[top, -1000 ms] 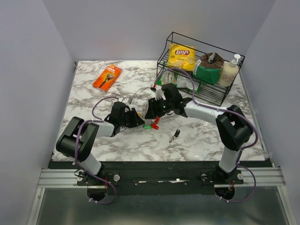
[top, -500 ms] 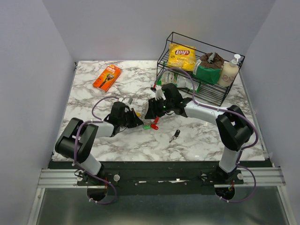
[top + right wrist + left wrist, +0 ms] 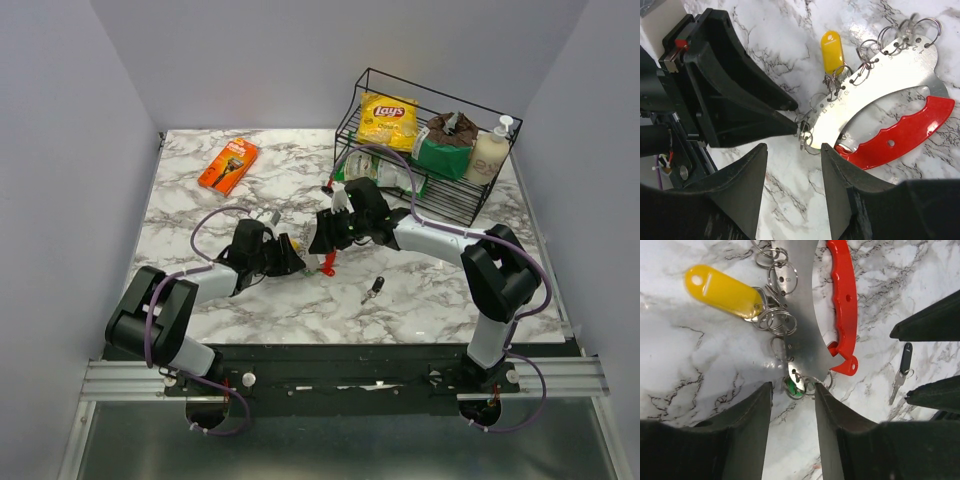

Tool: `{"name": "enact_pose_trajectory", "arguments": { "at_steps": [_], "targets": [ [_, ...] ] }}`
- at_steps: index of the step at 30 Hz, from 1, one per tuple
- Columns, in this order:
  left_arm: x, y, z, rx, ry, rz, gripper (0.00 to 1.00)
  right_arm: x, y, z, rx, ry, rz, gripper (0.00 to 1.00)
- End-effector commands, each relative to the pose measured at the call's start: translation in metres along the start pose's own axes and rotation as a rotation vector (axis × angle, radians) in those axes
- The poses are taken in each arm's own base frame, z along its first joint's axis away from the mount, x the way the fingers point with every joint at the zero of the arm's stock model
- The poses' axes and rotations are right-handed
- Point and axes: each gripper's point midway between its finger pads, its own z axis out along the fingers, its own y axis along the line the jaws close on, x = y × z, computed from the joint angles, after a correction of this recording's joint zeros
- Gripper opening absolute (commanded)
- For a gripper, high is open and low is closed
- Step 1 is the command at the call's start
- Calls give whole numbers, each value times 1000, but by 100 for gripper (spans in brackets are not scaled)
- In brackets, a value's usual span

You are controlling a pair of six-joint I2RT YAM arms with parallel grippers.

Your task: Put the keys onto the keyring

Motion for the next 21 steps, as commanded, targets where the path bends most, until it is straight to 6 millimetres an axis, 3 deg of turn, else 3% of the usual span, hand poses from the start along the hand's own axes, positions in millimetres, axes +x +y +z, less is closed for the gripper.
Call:
{"name": "enact_pose_trajectory", "arguments": {
  "at_steps": [1, 4, 13, 21],
  "targets": [
    [-3, 2, -6, -29, -19, 14, 64, 5, 4, -2, -4, 17, 3, 56],
    [-13, 1, -11, -47, -60, 24, 69, 4, 4, -3, -2, 12, 2, 56],
    [-42, -3, -18, -89, -138, 53, 65, 2, 1, 2, 3, 14, 3, 57],
    [-45, 3, -9, -89, -105, 56, 61, -8, -6, 12, 27, 13, -1, 56]
  ]
}}
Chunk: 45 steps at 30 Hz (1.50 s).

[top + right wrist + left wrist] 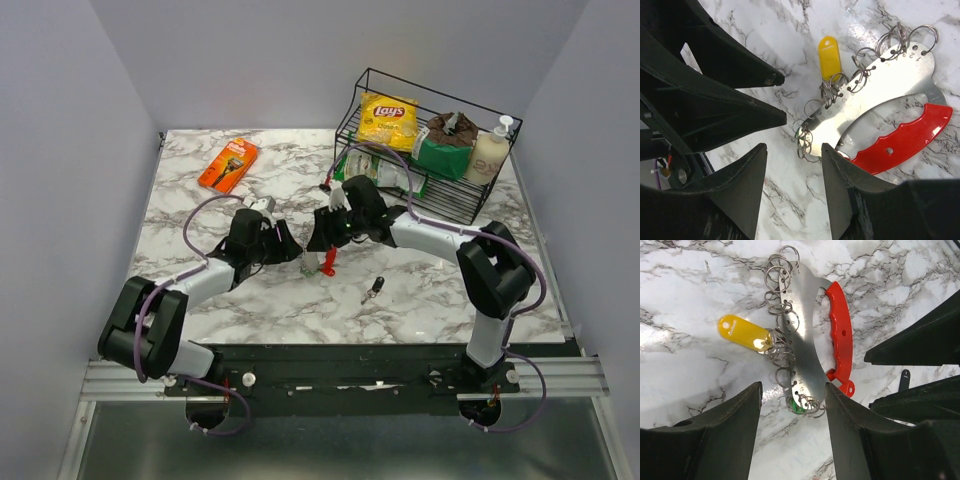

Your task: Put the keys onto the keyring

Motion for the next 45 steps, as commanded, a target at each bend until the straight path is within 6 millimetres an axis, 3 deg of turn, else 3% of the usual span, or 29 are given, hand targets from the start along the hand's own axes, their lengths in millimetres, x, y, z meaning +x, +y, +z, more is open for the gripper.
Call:
{"name": "enact_pose_trajectory", "arguments": {
  "at_steps": [1, 8, 13, 20, 36, 45],
  "targets": [
    [-2, 7, 7, -9, 12, 14, 60, -5, -4, 8, 23, 10, -3, 56],
    [13, 8, 14, 45, 63, -43, 51, -2, -6, 13, 24, 27, 9, 56],
    [26, 2, 20, 110, 92, -93, 37, 0, -7, 15, 20, 34, 11, 56],
    [38, 7, 25, 103, 125, -134, 34, 2, -9, 14, 30, 37, 10, 56],
    [35, 12, 34, 76, 100, -198, 32, 4, -9, 11, 34, 35, 0, 56],
    [36, 19, 38, 37, 99, -222, 17, 4, -9, 10, 36, 35, -1, 56]
  ]
}}
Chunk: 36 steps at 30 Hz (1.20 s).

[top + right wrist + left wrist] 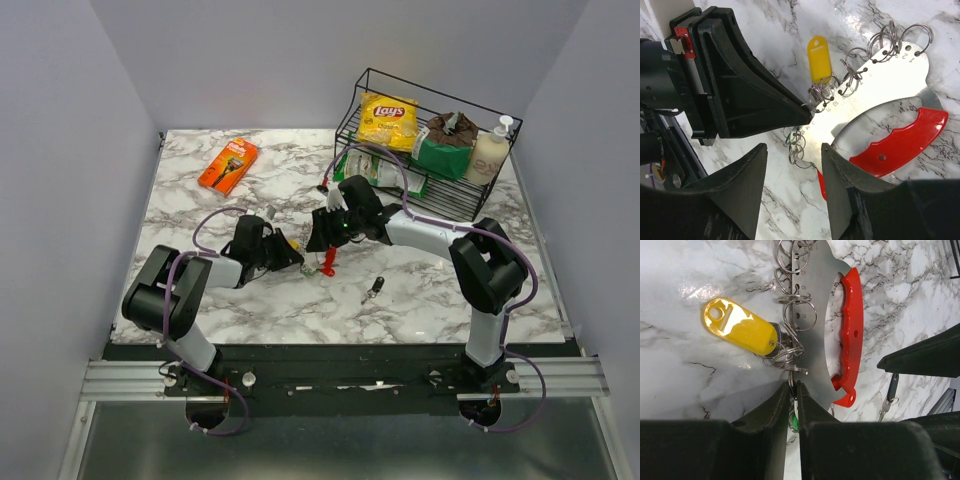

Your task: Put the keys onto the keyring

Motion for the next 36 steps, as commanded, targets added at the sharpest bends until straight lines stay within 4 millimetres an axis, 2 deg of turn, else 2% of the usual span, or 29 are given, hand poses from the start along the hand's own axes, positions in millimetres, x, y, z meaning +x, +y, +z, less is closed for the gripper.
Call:
{"name": "enact_pose_trajectory", "arguments": {
  "at_steps": [1, 4, 12, 18, 24, 29, 31, 36],
  "targets": [
    [0, 11, 4, -41, -6, -19, 11, 2, 0, -2, 13, 4, -18, 56],
    [-1, 7, 3, -22, -9, -5, 0, 2, 1, -2, 15, 3, -20, 56],
    [-16, -2, -10, -40, -39, 104, 0, -7, 6, -10, 11, -21, -30, 56],
    [-37, -6, -31, -116, -80, 200, 0, -20, 11, -22, 15, -59, -48, 56],
    [-62, -18, -53, -184, -112, 282, 0, -30, 10, -35, 20, -88, -60, 56],
    [-84, -39, -69, -185, -144, 337, 0, -40, 11, -52, 34, -122, -82, 56],
    [-88, -47, -73, -168, -151, 347, 0, -42, 8, -59, 45, -133, -85, 56],
    [-93, -69, -81, -116, -137, 373, 0, -54, 16, -80, 47, -181, -138, 56]
  ]
}}
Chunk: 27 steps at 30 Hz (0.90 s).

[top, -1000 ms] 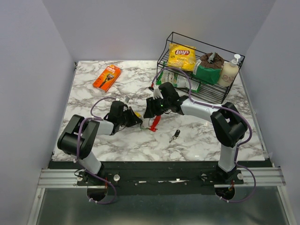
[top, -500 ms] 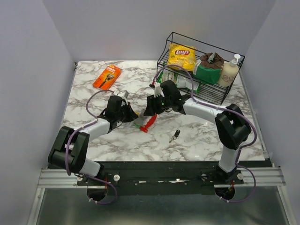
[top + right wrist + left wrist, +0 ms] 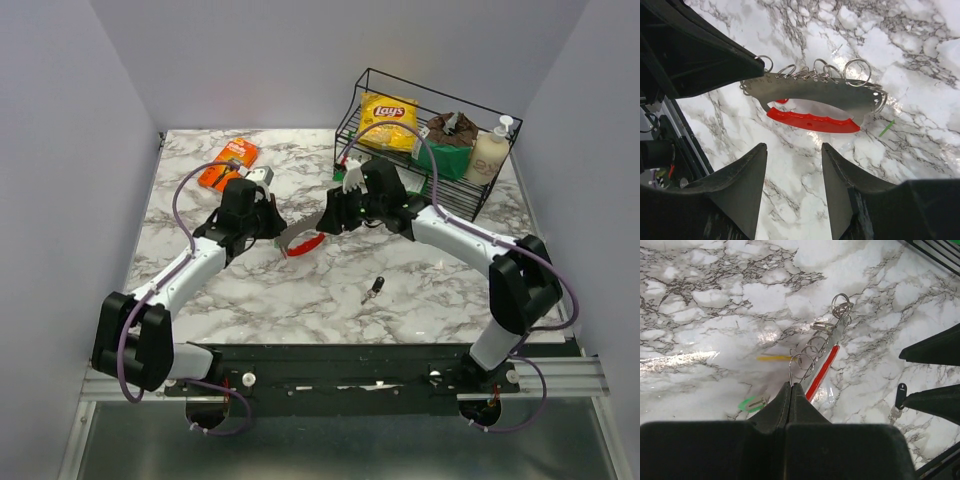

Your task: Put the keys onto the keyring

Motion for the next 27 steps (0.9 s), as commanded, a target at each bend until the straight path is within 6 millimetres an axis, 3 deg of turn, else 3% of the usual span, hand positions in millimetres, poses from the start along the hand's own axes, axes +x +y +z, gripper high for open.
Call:
{"name": "enact_pose_trajectory", "arguments": {
  "at_steps": [1, 13, 20, 27],
  "targets": [
    [-15, -16, -17, 39, -5, 45, 0, -9, 2, -22, 21, -32, -60, 57],
    [-31, -44, -41, 131, -111, 223, 0, -48, 25, -56, -14, -156, -248, 59],
    [-12, -83, -57, 397, -84, 361, 0, -58, 61, -71, -186, -204, -403, 61],
    [-7, -101, -76, 509, -189, 477, 0, -69, 77, -96, -214, -287, -523, 62]
  ]
}}
